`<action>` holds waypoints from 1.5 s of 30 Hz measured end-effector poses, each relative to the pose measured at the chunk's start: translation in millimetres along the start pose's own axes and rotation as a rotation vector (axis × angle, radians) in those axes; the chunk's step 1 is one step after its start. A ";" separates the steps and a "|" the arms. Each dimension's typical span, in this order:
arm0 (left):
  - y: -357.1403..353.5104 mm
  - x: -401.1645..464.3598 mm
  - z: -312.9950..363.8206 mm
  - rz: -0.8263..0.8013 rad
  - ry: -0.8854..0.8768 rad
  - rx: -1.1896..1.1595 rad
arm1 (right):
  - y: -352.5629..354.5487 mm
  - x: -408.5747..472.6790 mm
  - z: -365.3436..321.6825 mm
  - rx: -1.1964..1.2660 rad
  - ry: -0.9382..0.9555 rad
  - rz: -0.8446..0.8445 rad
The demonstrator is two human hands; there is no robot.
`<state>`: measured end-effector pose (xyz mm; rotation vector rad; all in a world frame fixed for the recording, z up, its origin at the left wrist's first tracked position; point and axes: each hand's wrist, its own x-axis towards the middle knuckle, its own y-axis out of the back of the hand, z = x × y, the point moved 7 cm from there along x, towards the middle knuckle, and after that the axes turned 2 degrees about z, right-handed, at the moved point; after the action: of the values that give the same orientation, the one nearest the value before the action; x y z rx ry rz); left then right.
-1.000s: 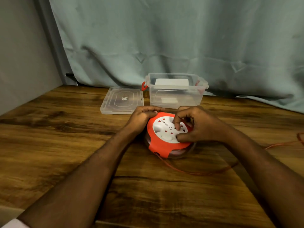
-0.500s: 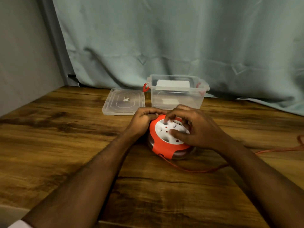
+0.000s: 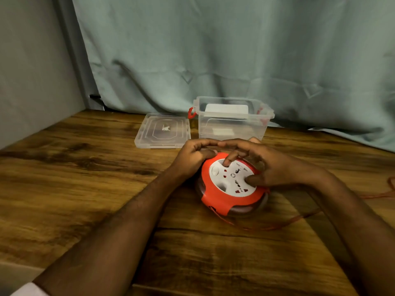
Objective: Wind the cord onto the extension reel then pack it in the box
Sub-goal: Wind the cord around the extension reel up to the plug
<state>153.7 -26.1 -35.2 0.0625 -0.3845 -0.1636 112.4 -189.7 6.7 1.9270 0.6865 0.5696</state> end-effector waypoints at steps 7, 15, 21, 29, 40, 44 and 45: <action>-4.9 -1.2 -0.2 -0.027 0.043 -0.011 | 3.1 -2.3 11.3 0.051 -0.119 0.009; 3.2 1.8 -6.6 0.063 0.074 -0.041 | 3.1 1.7 3.7 -0.033 -0.074 0.168; 7.1 2.9 -9.8 0.116 0.069 -0.057 | 2.1 2.0 -9.6 -0.199 -0.112 0.295; 9.0 4.7 -11.1 0.132 0.066 -0.063 | -3.6 4.8 -13.8 -0.254 -0.132 0.396; 3.3 1.8 -4.4 0.051 0.018 -0.138 | 0.1 2.0 -1.3 -0.085 0.054 0.150; 4.5 1.4 -5.3 0.052 0.023 -0.118 | 0.8 0.9 1.0 0.001 0.025 0.120; 3.8 1.2 -5.0 0.050 0.027 -0.108 | 0.2 0.1 1.1 0.032 0.015 0.109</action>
<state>157.3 -22.4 -39.0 -0.0510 -0.3491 -0.1334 113.3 -190.3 6.4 2.0009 0.6057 0.6447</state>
